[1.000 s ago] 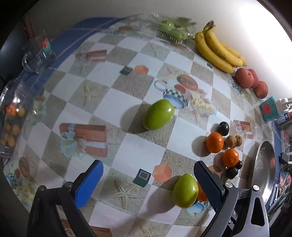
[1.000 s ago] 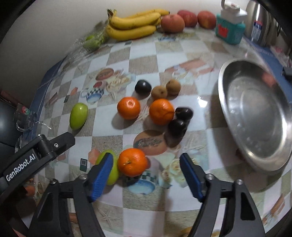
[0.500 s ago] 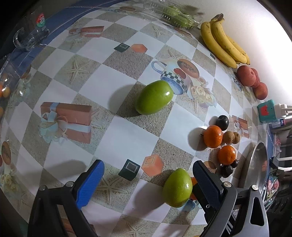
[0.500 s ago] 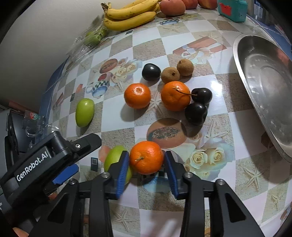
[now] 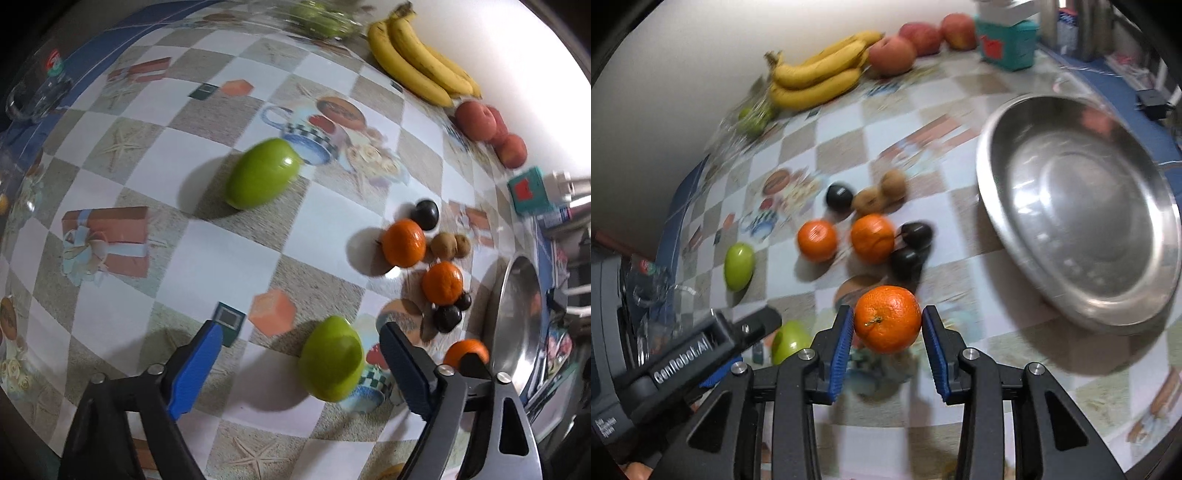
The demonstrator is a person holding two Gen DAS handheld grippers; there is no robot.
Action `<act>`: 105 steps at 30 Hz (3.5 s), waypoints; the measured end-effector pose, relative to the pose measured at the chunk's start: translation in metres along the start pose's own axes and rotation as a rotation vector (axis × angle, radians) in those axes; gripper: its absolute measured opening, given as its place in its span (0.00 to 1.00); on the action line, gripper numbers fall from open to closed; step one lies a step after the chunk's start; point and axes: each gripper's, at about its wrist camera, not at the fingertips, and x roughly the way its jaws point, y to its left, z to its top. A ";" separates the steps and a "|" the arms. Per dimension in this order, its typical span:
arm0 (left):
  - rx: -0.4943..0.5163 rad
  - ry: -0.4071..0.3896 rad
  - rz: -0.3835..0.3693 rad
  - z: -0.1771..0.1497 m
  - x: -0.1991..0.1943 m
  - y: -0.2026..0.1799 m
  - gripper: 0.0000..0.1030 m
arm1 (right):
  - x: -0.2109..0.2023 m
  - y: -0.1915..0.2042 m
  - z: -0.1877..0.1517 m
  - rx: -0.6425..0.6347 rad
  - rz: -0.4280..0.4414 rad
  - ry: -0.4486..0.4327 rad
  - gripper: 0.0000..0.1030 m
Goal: Organize fruits
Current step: 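Grasp the orange beside the green pear with the right tool while the left tool approaches the pear, then grasp the green pear with the left tool while the right tool lifts the orange, then carry the green pear and the orange in both tools over the steel plate, then open both tools to drop the pear and orange into the steel plate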
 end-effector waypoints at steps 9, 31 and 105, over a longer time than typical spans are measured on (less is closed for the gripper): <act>0.095 0.030 0.019 -0.012 0.006 -0.024 0.64 | -0.007 -0.013 0.007 0.037 0.015 -0.013 0.39; 0.237 -0.089 -0.029 -0.014 -0.027 -0.073 0.41 | -0.025 -0.026 0.018 0.068 0.018 -0.084 0.39; 0.232 -0.229 0.173 0.038 -0.042 -0.095 0.99 | -0.031 -0.079 0.036 0.135 -0.287 -0.159 0.39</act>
